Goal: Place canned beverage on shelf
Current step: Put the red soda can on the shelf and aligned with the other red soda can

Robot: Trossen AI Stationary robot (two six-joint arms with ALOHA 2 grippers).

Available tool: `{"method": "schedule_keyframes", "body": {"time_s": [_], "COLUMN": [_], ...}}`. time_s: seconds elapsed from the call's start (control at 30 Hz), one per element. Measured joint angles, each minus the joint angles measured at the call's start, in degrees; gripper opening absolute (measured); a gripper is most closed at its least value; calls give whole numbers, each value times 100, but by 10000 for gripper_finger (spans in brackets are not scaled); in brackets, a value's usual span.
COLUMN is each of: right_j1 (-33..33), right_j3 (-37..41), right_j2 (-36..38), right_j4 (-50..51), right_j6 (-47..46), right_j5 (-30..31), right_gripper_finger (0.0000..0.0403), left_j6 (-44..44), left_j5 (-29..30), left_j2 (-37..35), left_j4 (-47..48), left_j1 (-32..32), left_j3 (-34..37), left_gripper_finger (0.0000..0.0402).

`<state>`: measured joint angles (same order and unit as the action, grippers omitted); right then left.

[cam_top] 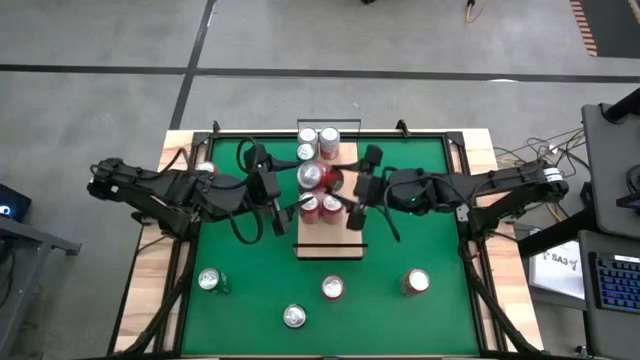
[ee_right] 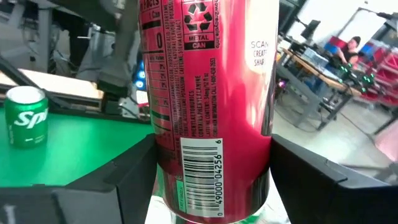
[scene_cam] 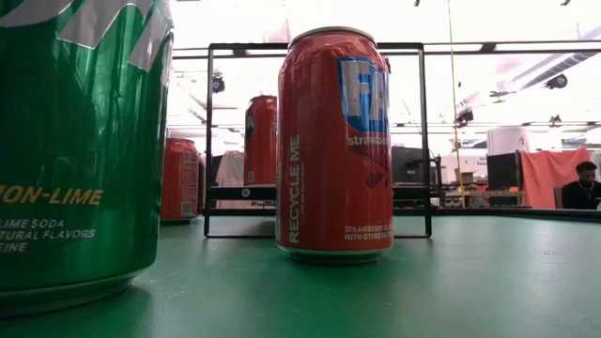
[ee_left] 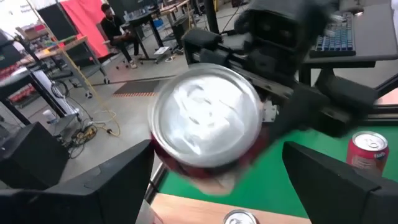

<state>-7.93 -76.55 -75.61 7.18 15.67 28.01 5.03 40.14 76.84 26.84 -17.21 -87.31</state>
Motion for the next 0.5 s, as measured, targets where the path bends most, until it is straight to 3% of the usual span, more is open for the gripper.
{"method": "schedule_keyframes", "body": {"time_s": [0.2,0.37,0.5], "right_j1": [268,471,449], "right_j3": [99,417,726], "right_j2": [385,611,660], "right_j4": [345,202,-241], "right_j6": [-276,-565,-524], "right_j5": [34,-840,-907], "right_gripper_finger": [260,260,257], "left_j6": [296,351,369], "left_j5": [-29,-11,-20], "left_j2": [-219,-350,-327], "left_j4": [10,-1,115], "left_j1": [-9,7,160], "left_j3": [0,0,35], "left_gripper_finger": [338,338,338]}}
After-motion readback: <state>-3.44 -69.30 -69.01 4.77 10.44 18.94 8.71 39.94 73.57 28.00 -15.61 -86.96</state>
